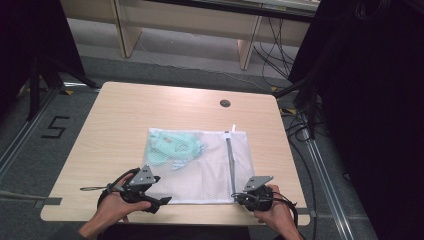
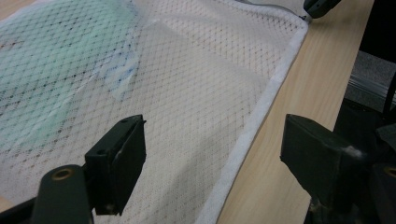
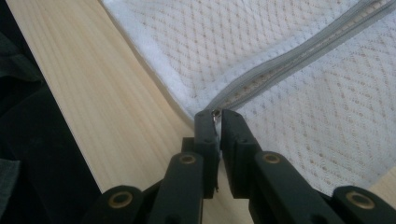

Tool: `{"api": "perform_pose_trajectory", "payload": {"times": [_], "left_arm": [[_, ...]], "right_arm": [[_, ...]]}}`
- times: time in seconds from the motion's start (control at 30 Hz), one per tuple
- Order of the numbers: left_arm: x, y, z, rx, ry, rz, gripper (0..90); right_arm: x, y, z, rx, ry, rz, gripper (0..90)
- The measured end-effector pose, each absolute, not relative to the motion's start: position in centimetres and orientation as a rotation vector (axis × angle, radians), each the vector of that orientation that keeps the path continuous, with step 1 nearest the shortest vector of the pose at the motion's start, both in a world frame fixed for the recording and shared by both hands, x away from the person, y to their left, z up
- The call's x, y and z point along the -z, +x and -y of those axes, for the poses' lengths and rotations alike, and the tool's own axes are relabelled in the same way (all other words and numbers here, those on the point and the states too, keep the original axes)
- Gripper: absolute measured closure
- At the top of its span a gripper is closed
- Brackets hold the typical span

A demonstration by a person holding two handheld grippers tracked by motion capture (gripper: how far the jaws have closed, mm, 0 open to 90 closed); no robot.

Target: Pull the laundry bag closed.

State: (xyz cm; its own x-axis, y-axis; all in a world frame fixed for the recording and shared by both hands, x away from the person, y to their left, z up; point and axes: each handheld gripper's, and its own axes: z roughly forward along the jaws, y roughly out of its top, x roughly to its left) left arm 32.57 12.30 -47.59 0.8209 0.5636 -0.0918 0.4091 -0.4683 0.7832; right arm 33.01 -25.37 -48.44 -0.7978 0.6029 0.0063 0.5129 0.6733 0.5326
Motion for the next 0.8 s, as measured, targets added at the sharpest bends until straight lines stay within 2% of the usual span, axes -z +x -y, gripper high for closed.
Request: {"api": "perform_pose_trajectory", "payload": {"times": [0.4,0.8], "left_arm": [[47.49,32.69,-12.46,-0.244,2.136,-0.688,21.8],[47.72,32.48,-11.90,-0.222,2.140,-0.700,22.9]], "right_arm": [[48.62,33.34,26.09,-0.815,0.901,-2.729,83.7],[47.68,33.13,26.02,-0.812,0.833,-2.717,86.6]]}}
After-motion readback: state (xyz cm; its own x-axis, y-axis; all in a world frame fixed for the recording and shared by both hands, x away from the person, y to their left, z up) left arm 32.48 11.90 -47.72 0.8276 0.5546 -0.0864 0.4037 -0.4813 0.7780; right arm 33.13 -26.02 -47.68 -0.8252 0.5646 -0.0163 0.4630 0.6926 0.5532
